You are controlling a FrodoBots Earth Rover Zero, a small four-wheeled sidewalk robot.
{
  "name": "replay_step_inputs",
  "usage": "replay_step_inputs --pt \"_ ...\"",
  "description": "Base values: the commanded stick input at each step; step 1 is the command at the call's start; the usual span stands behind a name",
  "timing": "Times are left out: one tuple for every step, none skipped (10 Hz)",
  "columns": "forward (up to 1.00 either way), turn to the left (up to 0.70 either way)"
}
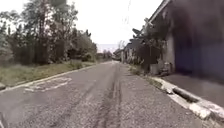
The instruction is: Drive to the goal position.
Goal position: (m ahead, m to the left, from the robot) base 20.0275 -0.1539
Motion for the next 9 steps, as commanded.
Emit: replay_step_inputs --pt "0.70 0.00" --pt "0.70 0.00" --pt "0.70 0.00" --pt "0.70 0.00" --pt "0.70 0.00" --pt "0.70 0.00" --pt "0.70 0.00" --pt "0.70 0.00" --pt "0.70 0.00"
